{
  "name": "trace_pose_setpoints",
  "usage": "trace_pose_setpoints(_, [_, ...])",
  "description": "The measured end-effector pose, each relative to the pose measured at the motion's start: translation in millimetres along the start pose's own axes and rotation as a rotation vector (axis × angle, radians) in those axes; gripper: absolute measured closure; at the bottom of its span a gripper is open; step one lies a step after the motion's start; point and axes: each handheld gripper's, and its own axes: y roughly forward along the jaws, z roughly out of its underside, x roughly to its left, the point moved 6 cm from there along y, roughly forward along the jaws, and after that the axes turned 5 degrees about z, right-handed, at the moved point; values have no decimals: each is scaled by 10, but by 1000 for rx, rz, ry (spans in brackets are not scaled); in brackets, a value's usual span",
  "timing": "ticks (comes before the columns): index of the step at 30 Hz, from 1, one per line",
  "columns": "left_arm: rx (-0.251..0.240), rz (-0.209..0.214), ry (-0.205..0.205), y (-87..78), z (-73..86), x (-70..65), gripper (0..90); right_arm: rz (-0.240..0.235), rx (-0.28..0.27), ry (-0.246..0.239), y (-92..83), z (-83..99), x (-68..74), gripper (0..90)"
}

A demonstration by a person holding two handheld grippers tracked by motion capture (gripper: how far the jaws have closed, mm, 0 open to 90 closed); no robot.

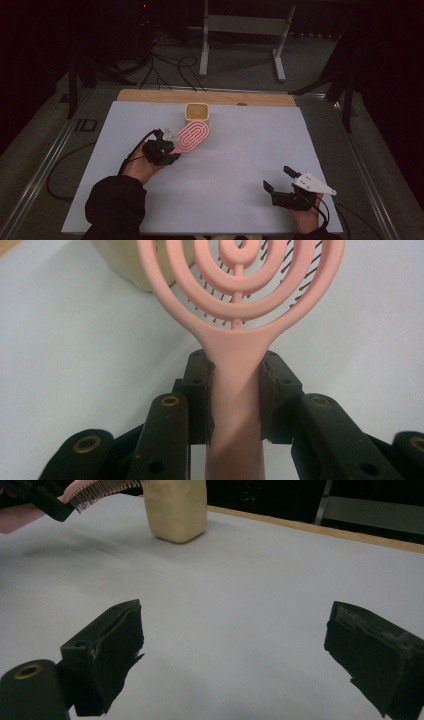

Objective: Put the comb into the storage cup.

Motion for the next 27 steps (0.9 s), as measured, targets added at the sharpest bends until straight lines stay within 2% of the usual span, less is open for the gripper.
trace_pose_setpoints(11, [-53,-20,-21,-88,65,42,698,-1,0,1,4,2,3,84])
trace_pose_setpoints(14, [-78,-32,-25,-117,75,58,697,-3,0,2,7,1,6,84])
trace_pose_setpoints(15, [-103,-39,-34,-142,78,65,697,-3,-1,2,6,1,6,84])
trace_pose_setpoints(16, [-103,-39,-34,-142,78,65,697,-3,-1,2,6,1,6,84])
trace_pose_setpoints(17, [-131,-42,-38,-166,79,66,697,-1,-1,1,3,-1,3,84])
trace_pose_setpoints(23, [-169,-53,-39,-184,111,57,697,-3,-1,3,8,1,5,84])
trace_pose_setpoints(27, [-188,-45,-47,-173,137,46,697,-3,-1,1,13,2,10,84])
